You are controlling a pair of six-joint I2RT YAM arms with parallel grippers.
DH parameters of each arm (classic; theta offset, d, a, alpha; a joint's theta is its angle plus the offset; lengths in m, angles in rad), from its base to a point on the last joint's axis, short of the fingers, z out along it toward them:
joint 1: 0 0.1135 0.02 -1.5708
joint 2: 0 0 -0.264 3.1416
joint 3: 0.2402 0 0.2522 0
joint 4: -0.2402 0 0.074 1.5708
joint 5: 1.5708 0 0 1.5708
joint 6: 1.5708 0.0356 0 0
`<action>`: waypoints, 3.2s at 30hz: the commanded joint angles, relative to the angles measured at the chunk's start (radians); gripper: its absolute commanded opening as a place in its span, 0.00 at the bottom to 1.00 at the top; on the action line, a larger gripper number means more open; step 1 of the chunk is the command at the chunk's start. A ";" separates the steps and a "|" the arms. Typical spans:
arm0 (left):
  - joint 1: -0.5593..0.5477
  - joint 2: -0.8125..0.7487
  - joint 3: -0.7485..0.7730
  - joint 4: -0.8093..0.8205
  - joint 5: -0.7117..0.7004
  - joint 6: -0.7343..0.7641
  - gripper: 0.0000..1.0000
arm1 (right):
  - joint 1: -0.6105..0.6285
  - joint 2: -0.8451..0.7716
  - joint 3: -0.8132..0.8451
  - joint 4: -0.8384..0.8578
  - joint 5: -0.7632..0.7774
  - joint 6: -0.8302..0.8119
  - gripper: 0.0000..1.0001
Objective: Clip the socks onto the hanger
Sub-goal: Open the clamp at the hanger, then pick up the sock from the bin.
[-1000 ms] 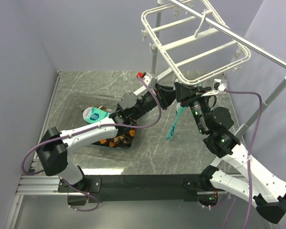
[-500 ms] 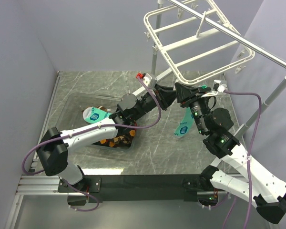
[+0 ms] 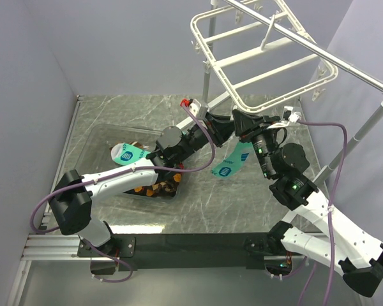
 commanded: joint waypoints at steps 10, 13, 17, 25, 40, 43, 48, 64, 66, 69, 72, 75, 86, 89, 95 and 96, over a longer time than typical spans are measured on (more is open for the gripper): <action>-0.015 -0.013 -0.022 0.034 0.041 0.005 0.07 | -0.003 0.011 0.003 0.107 0.082 0.000 0.00; -0.015 -0.026 -0.025 0.025 0.030 0.004 0.26 | -0.003 0.008 -0.006 0.107 0.082 -0.014 0.00; -0.009 -0.073 -0.032 -0.041 -0.024 0.001 0.62 | -0.004 0.000 -0.018 0.113 0.089 -0.040 0.00; 0.129 -0.276 -0.096 -0.382 -0.082 -0.134 0.69 | -0.003 0.007 -0.017 0.105 0.099 -0.106 0.00; 0.491 -0.405 -0.360 -0.665 -0.093 -0.220 0.71 | -0.006 0.006 -0.127 0.328 -0.009 -0.304 0.00; 0.494 -0.397 -0.392 -0.661 -0.076 -0.190 0.71 | -0.004 0.023 -0.114 0.320 0.016 -0.307 0.00; 0.494 -0.325 -0.397 -0.632 0.003 -0.108 0.71 | -0.004 0.037 -0.078 0.272 0.008 -0.293 0.00; 0.231 0.002 -0.147 -0.627 -0.292 0.133 0.70 | -0.006 0.045 0.003 0.147 0.046 -0.236 0.00; 0.224 0.019 -0.131 -0.618 -0.343 0.121 0.69 | -0.008 0.045 0.005 0.144 0.046 -0.235 0.00; 0.209 0.052 -0.108 -0.607 -0.377 0.131 0.68 | -0.008 0.039 0.001 0.145 0.049 -0.238 0.00; 0.194 0.100 -0.068 -0.618 -0.381 0.142 0.66 | -0.009 0.036 0.003 0.145 0.054 -0.239 0.00; 0.177 0.137 -0.045 -0.624 -0.395 0.150 0.64 | -0.011 0.034 0.005 0.144 0.056 -0.244 0.00; 0.171 0.178 -0.036 -0.629 -0.466 0.127 0.47 | -0.017 0.033 -0.003 0.150 0.060 -0.242 0.00; 0.171 0.184 -0.038 -0.621 -0.475 0.124 0.35 | -0.018 0.033 -0.003 0.151 0.054 -0.241 0.00; 0.172 0.140 -0.079 -0.560 -0.473 0.110 0.01 | -0.021 0.031 0.000 0.147 0.060 -0.233 0.00; 0.172 0.117 -0.094 -0.541 -0.452 0.110 0.00 | -0.021 0.034 0.003 0.145 0.057 -0.227 0.00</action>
